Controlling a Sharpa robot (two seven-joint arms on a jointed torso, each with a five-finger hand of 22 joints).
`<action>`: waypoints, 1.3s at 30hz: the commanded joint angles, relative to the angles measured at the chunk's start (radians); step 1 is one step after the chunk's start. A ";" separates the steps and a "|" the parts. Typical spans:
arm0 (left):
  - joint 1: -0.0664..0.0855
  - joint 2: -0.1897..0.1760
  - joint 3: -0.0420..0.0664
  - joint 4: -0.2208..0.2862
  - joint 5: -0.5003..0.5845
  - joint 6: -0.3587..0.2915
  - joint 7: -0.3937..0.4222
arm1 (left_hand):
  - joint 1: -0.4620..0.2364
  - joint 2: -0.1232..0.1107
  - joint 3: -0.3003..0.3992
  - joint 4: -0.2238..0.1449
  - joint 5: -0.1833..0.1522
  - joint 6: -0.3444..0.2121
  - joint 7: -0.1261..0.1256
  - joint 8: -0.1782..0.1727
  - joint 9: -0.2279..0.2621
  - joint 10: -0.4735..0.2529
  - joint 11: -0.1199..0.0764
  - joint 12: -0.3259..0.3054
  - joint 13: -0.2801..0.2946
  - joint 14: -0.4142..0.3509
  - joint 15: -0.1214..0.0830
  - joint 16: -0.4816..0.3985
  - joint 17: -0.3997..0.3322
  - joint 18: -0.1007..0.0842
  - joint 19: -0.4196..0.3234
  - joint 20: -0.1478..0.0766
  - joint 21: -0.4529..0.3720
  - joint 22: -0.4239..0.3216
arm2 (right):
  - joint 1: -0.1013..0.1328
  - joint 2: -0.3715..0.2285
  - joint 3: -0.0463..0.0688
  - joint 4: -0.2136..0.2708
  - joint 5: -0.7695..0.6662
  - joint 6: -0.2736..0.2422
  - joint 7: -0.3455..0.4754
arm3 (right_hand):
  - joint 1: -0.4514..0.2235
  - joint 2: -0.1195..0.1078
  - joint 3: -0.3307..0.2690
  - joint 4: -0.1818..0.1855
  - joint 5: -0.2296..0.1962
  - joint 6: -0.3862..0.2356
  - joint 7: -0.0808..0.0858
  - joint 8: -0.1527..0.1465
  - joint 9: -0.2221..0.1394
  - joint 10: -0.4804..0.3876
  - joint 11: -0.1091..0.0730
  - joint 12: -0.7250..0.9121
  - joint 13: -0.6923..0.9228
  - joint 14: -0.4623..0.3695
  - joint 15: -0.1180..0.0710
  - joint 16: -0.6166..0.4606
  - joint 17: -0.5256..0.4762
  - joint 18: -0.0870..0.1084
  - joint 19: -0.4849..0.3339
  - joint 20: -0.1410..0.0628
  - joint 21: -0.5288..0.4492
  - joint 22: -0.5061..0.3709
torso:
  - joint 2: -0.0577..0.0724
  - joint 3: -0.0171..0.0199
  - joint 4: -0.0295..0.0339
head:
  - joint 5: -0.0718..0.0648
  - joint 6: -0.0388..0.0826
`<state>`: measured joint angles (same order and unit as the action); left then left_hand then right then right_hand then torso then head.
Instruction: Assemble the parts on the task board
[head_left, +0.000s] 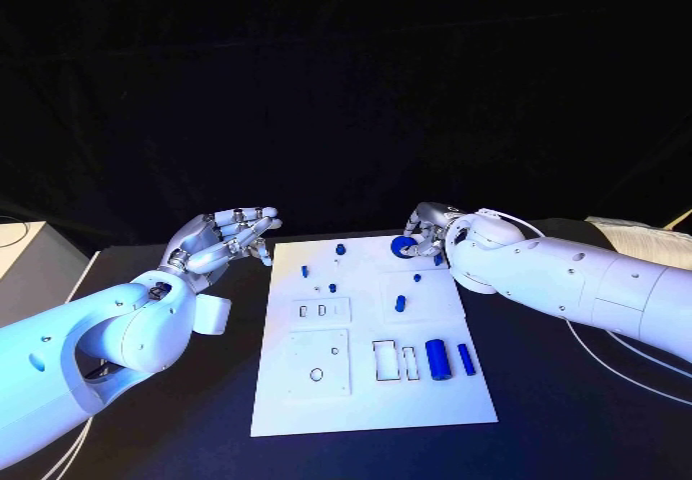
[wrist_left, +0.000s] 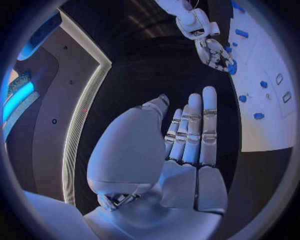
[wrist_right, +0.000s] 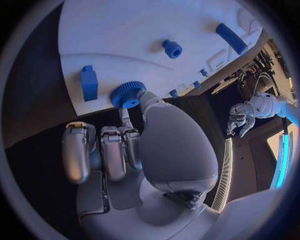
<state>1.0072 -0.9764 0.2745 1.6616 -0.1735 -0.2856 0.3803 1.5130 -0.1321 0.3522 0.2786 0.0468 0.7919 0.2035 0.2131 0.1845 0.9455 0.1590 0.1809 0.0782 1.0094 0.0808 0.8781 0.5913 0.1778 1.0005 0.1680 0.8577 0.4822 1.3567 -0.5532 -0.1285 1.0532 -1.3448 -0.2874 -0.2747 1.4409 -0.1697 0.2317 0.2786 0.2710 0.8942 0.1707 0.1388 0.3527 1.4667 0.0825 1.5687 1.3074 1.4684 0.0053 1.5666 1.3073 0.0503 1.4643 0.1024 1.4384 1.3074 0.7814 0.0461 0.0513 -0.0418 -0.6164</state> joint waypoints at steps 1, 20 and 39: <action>0.001 0.001 0.001 0.001 0.001 0.014 0.007 | -0.005 -0.005 0.006 -0.002 0.003 0.009 0.013 0.006 0.001 0.004 -0.004 0.006 0.001 -0.005 -0.002 0.004 -0.001 0.006 -0.007 0.000 0.006 0.001 | -0.004 0.002 -0.002 -0.004 0.002 0.021 0.005 | 0.005 0.014 0.023 -0.005 -0.006 0.010 -0.004 0.004 -0.001 0.104 0.001 0.002 0.263 0.102 -0.001 0.004 0.263 -0.014 0.054 0.001 0.004 0.119 | 0.000 0.0000 -0.0008 | 0.001 -0.001; 0.001 0.001 0.001 -0.001 0.001 0.014 0.008 | -0.005 -0.005 0.006 -0.002 0.003 0.009 0.013 0.006 0.001 0.004 -0.004 0.006 0.001 -0.005 -0.002 0.004 -0.001 0.006 -0.007 0.000 0.006 0.001 | -0.009 -0.013 -0.004 0.060 -0.147 -0.145 0.023 | -0.003 0.002 0.132 -0.039 -0.012 0.088 -0.027 0.029 -0.001 0.104 -0.018 0.002 0.263 0.102 -0.029 0.004 0.263 -0.015 0.056 -0.023 0.011 0.130 | -0.001 -0.0006 -0.0015 | 0.001 0.006; 0.000 0.005 0.001 -0.001 0.002 0.015 0.008 | -0.006 -0.006 0.009 -0.002 0.003 0.009 0.013 0.007 0.001 0.003 -0.003 0.007 0.000 -0.005 -0.002 0.005 -0.002 0.006 -0.011 0.000 0.011 0.004 | -0.017 0.041 -0.007 0.182 -0.234 -0.239 0.054 | -0.025 -0.015 0.150 -0.044 -0.029 0.095 -0.031 0.030 -0.002 0.104 -0.023 0.002 0.263 0.102 -0.036 0.004 0.263 -0.017 0.059 -0.030 0.018 0.139 | 0.001 -0.0011 0.0000 | 0.000 0.014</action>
<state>1.0072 -0.9736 0.2744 1.6586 -0.1733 -0.2856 0.3801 1.5130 -0.1321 0.3563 0.2744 0.0468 0.7919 0.2035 0.2131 0.1843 0.9455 0.1590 0.1809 0.0781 1.0094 0.0808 0.8781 0.5903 0.1777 0.9933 0.1678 0.8653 0.4850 1.3415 -0.5178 -0.1349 1.2354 -1.5428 -0.5134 -0.2390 1.4241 -0.1833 0.3773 0.2348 0.2449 0.9647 0.1572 0.1552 0.3482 1.4682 0.0660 1.5686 1.3079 1.4666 -0.0217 1.5665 1.3073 0.0528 1.4643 0.0805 1.4539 1.3079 0.7816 0.0454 0.0501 -0.0405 -0.6036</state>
